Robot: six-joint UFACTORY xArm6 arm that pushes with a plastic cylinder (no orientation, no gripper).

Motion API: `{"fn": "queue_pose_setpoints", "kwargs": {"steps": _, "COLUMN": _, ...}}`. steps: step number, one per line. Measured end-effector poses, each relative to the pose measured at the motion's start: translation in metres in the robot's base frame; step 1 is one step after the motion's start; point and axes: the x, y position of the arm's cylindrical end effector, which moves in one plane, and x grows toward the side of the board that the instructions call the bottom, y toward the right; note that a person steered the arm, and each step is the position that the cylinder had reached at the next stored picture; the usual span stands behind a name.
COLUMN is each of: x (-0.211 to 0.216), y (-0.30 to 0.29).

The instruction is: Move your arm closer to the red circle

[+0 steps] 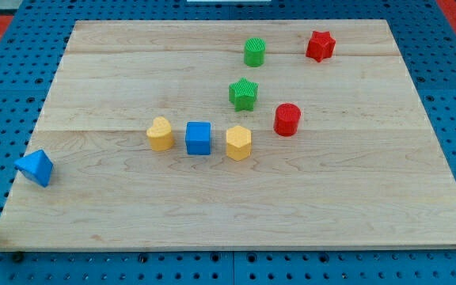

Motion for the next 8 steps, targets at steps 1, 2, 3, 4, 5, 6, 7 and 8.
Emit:
{"fn": "queue_pose_setpoints", "kwargs": {"steps": 1, "x": -0.026, "y": 0.014}}
{"fn": "queue_pose_setpoints", "kwargs": {"steps": 2, "x": -0.036, "y": 0.093}}
{"fn": "queue_pose_setpoints", "kwargs": {"steps": 3, "x": -0.043, "y": 0.24}}
{"fn": "queue_pose_setpoints", "kwargs": {"steps": 4, "x": -0.077, "y": 0.367}}
{"fn": "queue_pose_setpoints", "kwargs": {"steps": 5, "x": -0.11, "y": 0.434}}
{"fn": "queue_pose_setpoints", "kwargs": {"steps": 6, "x": -0.116, "y": 0.418}}
{"fn": "queue_pose_setpoints", "kwargs": {"steps": 7, "x": -0.14, "y": 0.383}}
{"fn": "queue_pose_setpoints", "kwargs": {"steps": 8, "x": -0.159, "y": 0.353}}
